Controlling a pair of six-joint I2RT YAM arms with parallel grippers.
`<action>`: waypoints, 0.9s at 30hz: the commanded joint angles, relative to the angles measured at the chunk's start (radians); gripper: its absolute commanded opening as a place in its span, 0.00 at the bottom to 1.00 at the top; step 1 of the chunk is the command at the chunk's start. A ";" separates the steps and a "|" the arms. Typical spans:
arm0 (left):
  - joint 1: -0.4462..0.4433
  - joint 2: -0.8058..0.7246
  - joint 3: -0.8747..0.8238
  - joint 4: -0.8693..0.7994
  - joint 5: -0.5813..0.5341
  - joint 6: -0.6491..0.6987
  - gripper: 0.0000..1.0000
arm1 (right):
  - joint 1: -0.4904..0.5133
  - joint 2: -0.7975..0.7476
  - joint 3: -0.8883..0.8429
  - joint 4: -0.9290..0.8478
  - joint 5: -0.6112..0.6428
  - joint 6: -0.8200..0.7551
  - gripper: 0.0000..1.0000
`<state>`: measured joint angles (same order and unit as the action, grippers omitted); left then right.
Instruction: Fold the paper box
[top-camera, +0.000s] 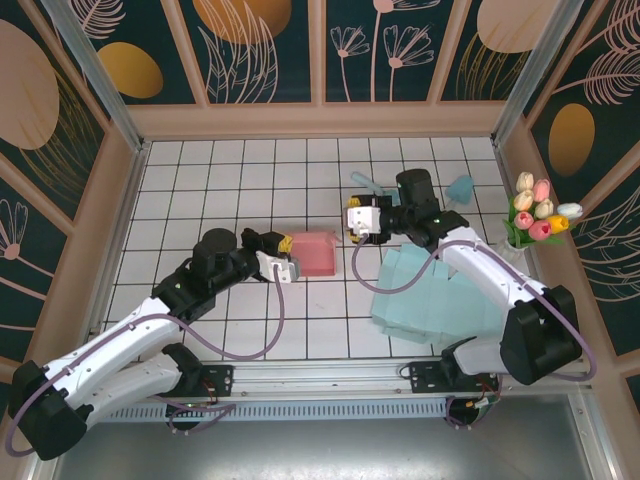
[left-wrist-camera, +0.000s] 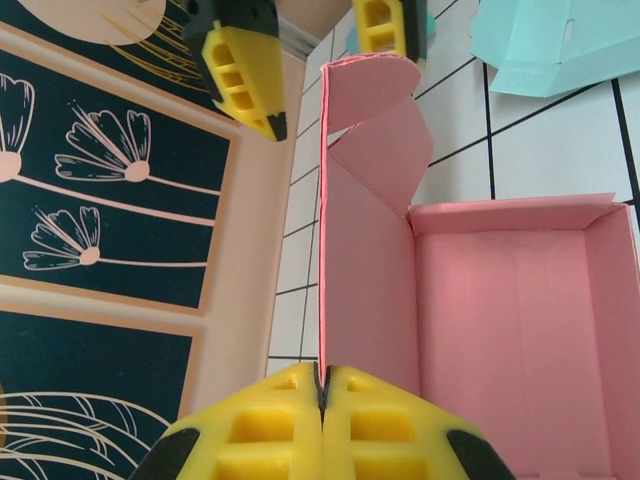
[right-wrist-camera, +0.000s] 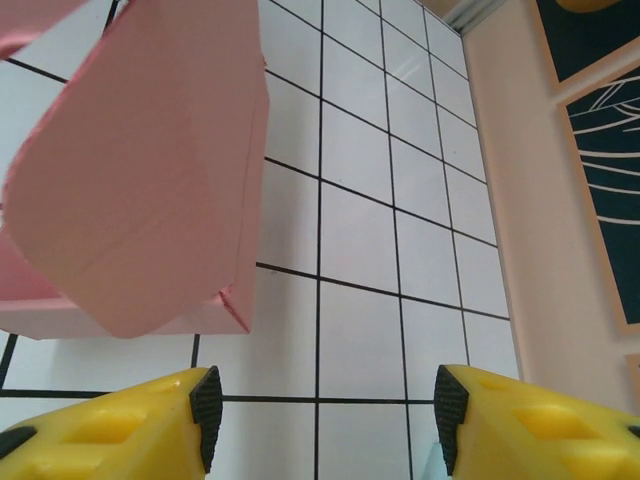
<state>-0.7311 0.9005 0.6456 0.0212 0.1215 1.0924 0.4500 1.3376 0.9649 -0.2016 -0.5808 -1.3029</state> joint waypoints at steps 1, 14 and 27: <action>0.006 0.000 -0.011 0.049 0.027 0.009 0.00 | 0.022 -0.031 -0.039 0.055 -0.062 -0.026 0.57; 0.006 0.000 -0.012 0.042 0.050 0.000 0.00 | 0.135 0.030 -0.025 0.121 -0.114 0.020 0.51; 0.005 0.006 -0.011 0.029 0.073 0.000 0.00 | 0.173 0.082 -0.004 0.125 -0.150 0.051 0.25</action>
<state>-0.7300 0.9031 0.6411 0.0231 0.1398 1.0924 0.6090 1.4055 0.9295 -0.0933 -0.6579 -1.2613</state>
